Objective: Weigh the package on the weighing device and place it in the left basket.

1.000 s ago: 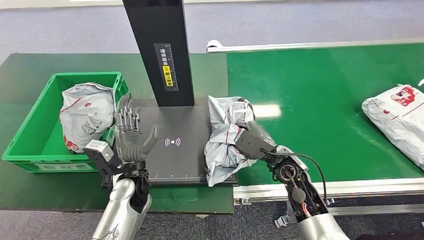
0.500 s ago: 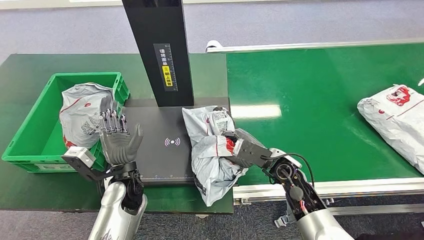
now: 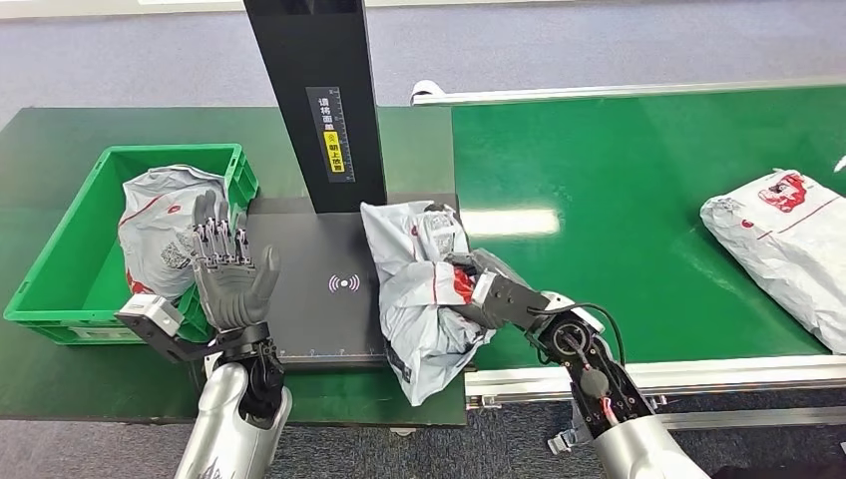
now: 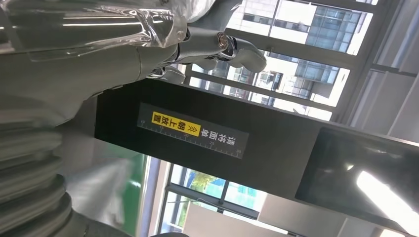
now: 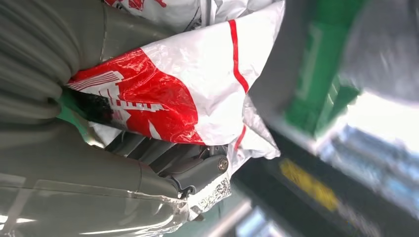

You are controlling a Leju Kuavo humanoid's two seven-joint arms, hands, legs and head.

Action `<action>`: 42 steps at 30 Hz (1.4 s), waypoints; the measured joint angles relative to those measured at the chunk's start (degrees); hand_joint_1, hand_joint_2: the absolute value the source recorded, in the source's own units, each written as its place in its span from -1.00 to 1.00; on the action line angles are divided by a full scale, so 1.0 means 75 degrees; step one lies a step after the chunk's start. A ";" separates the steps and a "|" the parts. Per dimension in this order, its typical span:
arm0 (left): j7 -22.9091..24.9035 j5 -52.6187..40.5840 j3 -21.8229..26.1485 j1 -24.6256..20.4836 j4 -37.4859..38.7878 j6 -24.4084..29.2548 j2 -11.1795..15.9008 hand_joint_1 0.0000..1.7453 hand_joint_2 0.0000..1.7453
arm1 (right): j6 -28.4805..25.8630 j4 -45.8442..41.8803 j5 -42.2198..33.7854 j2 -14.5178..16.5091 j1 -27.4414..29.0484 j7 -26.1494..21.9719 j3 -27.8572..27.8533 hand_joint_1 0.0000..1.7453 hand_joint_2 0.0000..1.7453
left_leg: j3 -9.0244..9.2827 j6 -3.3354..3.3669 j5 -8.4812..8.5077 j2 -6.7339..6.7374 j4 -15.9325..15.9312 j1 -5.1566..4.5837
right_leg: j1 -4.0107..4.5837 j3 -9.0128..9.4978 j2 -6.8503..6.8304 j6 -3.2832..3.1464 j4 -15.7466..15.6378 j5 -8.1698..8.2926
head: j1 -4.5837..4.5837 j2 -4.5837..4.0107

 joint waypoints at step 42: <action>0.0600 -0.1128 -0.0869 0.0017 0.0234 -0.1389 0.0122 -1.00 1.00 | -0.1616 -0.0942 -0.0887 0.0387 0.0140 0.0652 -0.1278 -1.00 1.00 | 0.0001 0.0000 0.0000 0.0002 0.0001 0.0000 | -0.0001 -0.0002 0.0001 0.0000 -0.0001 0.0000 | 0.0001 -0.0001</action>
